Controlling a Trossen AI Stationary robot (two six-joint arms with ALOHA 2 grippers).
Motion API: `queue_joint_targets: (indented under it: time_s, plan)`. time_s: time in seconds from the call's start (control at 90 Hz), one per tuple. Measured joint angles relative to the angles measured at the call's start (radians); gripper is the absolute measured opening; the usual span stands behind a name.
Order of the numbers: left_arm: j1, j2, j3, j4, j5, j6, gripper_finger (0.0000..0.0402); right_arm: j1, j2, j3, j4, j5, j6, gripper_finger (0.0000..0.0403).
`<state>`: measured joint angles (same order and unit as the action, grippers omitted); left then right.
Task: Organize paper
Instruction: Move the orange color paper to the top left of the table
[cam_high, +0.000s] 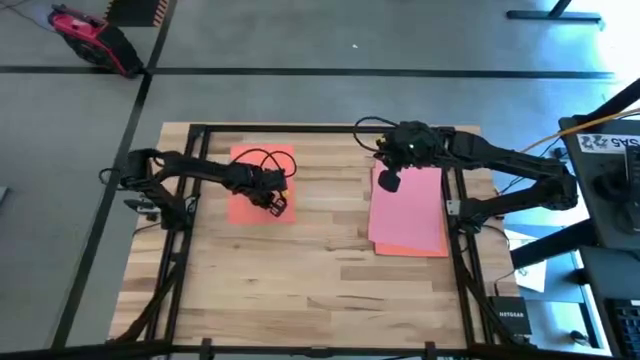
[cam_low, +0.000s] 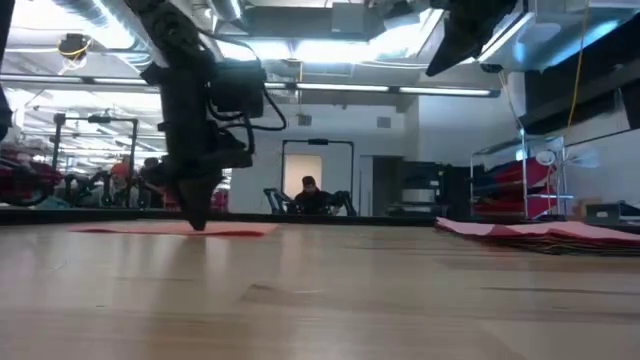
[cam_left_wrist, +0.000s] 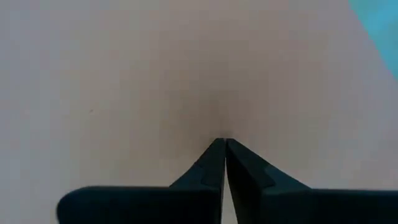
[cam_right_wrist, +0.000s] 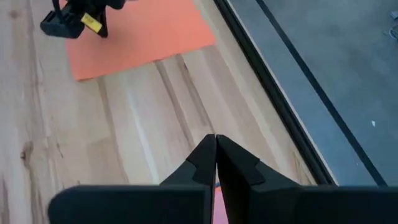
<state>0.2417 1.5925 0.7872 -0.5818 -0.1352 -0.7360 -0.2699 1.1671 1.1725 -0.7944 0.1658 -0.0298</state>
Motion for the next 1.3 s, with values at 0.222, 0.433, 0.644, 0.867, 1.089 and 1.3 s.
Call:
queue_joint_targets:
  time_s: [0.222, 0.433, 0.644, 0.867, 1.089, 1.3]
  plan:
    - [0.031, -0.141, -0.139, 0.003, 0.002, -0.048, 0.0, 0.0, 0.0, 0.0, -0.02, 0.0, -0.001, 0.0]
    - [0.09, -0.236, -0.209, -0.004, 0.003, -0.01, 0.0, 0.0, 0.0, 0.0, -0.018, 0.0, -0.001, 0.0]
    - [0.173, -0.238, -0.211, 0.007, 0.003, 0.119, 0.0, 0.0, 0.0, 0.0, -0.018, 0.0, 0.003, 0.0]
    - [0.218, -0.237, -0.211, 0.021, 0.018, 0.22, 0.0, 0.0, 0.0, 0.0, -0.018, 0.0, 0.024, 0.0]
    - [0.219, -0.235, -0.211, 0.022, 0.018, 0.275, 0.0, 0.0, 0.0, 0.0, -0.018, 0.0, 0.025, 0.0]
    - [0.266, -0.234, -0.211, 0.024, 0.015, 0.322, 0.0, 0.0, 0.0, 0.0, -0.018, 0.0, 0.026, 0.0]
